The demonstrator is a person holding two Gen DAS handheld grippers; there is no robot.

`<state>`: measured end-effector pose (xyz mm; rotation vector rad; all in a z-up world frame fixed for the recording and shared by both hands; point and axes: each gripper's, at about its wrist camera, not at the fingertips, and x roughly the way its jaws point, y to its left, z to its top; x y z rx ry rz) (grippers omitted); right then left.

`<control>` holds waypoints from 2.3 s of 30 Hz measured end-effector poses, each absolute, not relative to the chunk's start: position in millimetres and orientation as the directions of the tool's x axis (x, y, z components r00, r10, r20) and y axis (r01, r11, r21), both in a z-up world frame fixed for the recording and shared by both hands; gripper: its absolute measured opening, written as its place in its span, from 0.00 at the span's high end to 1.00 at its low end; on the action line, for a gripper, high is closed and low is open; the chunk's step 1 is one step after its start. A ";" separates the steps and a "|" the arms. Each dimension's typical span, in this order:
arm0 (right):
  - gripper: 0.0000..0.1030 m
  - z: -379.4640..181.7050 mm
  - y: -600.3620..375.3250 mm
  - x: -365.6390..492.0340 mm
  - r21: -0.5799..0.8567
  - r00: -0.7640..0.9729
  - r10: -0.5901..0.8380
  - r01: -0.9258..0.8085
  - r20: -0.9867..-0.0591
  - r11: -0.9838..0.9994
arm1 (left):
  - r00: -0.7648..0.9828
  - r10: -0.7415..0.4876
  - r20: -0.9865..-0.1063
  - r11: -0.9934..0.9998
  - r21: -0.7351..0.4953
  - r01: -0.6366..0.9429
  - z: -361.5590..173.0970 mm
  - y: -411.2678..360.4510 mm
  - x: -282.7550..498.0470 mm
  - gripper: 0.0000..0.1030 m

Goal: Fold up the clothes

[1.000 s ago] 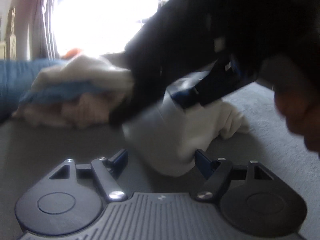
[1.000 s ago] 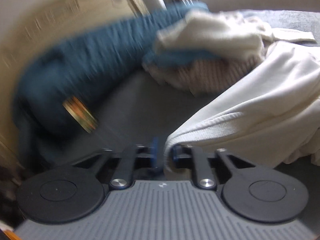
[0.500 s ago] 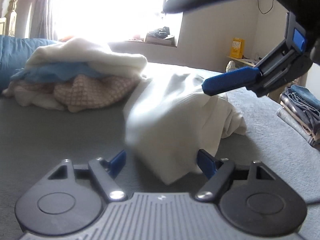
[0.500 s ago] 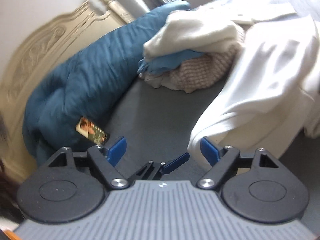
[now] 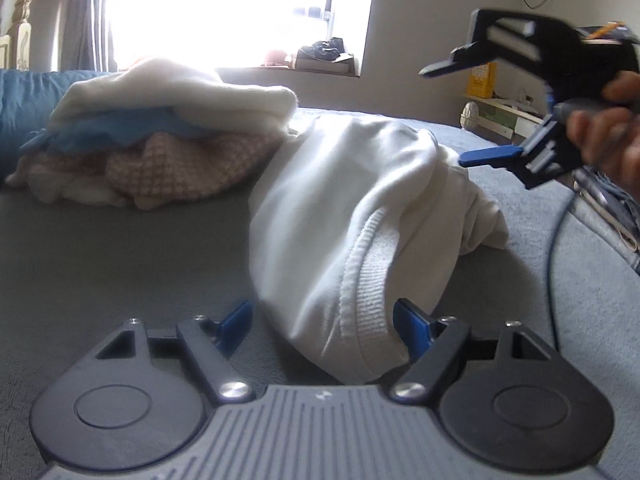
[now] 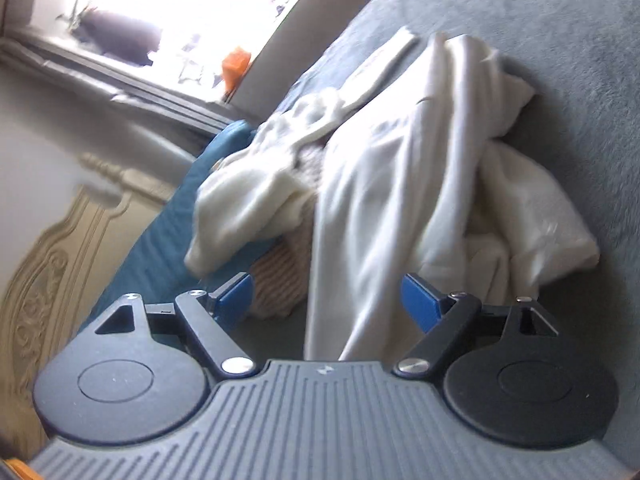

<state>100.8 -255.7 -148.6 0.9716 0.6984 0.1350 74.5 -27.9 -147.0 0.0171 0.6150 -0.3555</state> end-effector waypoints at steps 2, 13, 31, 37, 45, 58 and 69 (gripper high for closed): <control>0.21 -155.7 -260.9 113.8 0.784 0.783 0.372 0.224 -0.498 0.579 | 0.754 -0.321 -0.573 0.938 -0.084 0.335 -148.9 -29.3 74.6 0.23; 0.26 -170.0 -278.2 151.0 0.814 0.779 0.404 0.224 -0.480 0.536 | 0.741 -0.315 -0.594 0.940 -0.085 0.331 -162.1 -31.6 81.1 0.23; 0.95 -125.0 -227.8 125.9 0.935 0.802 0.589 -0.129 -0.098 0.331 | 0.776 -0.305 -0.552 0.947 -0.087 0.310 -158.7 -40.0 84.0 0.23; 0.95 -69.1 -209.7 98.0 0.918 0.789 0.611 -0.281 0.056 0.280 | 0.823 -0.281 -0.494 0.956 -0.065 0.288 -143.5 -46.3 84.2 0.23; 0.95 -18.3 -222.8 46.7 0.884 0.797 0.583 -0.378 0.160 0.274 | 0.852 -0.306 -0.424 0.951 -0.094 0.295 -120.3 -45.3 73.3 0.32; 0.95 37.0 -236.9 -28.7 0.846 0.798 0.542 -0.461 0.262 0.269 | 0.883 -0.355 -0.305 0.926 0.015 0.378 -81.2 -84.8 24.2 0.22; 0.95 68.7 -263.5 -113.3 0.790 0.809 0.493 -0.514 0.319 0.333 | 0.933 -0.298 -0.201 0.952 0.016 0.307 -36.3 -89.9 3.7 0.89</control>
